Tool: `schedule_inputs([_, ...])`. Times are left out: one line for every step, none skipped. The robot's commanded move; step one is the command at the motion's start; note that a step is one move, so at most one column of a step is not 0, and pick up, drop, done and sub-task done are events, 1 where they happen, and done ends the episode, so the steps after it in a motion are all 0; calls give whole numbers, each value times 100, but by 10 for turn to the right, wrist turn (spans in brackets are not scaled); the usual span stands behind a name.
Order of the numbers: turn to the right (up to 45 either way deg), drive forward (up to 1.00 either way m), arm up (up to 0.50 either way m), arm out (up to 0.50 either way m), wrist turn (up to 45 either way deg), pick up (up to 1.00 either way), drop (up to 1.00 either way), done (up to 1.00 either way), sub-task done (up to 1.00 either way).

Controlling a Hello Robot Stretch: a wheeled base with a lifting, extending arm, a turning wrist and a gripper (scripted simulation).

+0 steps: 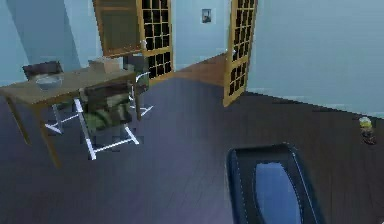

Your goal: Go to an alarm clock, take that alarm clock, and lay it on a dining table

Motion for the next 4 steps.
schedule_inputs([-450,0,0,0,0,0,0,0,0])
schedule_inputs([-60,0,0,0,0,0,0,0,0])
schedule_inputs([0,100,0,0,0,0,0,0,0])
schedule_inputs([0,100,0,0,0,0,0,0,0])
